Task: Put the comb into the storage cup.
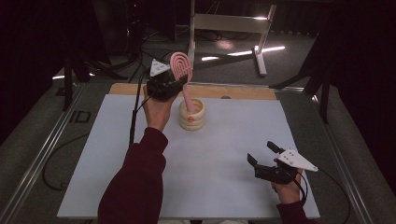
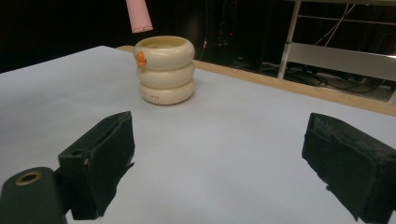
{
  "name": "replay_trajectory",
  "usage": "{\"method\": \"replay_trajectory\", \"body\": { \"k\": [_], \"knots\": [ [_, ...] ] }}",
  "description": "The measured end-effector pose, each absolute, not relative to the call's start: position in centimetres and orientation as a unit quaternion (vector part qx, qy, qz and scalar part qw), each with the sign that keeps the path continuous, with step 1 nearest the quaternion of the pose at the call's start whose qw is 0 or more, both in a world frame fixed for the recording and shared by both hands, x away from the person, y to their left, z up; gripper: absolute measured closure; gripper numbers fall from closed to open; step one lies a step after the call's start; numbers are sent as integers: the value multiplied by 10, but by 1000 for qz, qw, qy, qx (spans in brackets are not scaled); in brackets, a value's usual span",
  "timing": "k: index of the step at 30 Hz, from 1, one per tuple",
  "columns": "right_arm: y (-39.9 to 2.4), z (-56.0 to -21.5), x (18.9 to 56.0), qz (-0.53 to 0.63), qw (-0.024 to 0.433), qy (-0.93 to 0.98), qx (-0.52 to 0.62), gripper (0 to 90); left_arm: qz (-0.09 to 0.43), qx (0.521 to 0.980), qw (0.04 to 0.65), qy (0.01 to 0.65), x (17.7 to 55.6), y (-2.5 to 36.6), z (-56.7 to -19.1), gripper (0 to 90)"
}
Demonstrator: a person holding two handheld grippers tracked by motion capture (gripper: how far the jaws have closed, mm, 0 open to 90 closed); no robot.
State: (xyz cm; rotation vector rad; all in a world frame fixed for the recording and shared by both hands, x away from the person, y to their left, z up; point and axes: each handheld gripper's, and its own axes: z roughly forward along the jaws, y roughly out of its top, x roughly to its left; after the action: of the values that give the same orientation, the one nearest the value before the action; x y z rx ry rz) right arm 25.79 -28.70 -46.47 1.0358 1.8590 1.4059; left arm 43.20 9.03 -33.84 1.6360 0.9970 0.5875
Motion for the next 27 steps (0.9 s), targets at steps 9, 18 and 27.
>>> {"method": "replay_trajectory", "body": {
  "k": [9, 18, 27],
  "knots": [
    [-288, -464, 258, 529, 292, 695, 389, 93, 250, 687, 536, 423, 436, 87, -343, 643],
    [-288, -463, 258, 531, 292, 694, 389, 93, 257, 684, 533, 427, 438, 83, -347, 643],
    [-289, -463, 258, 531, 292, 692, 392, 93, 260, 684, 528, 432, 441, 80, -352, 644]
  ]
}}
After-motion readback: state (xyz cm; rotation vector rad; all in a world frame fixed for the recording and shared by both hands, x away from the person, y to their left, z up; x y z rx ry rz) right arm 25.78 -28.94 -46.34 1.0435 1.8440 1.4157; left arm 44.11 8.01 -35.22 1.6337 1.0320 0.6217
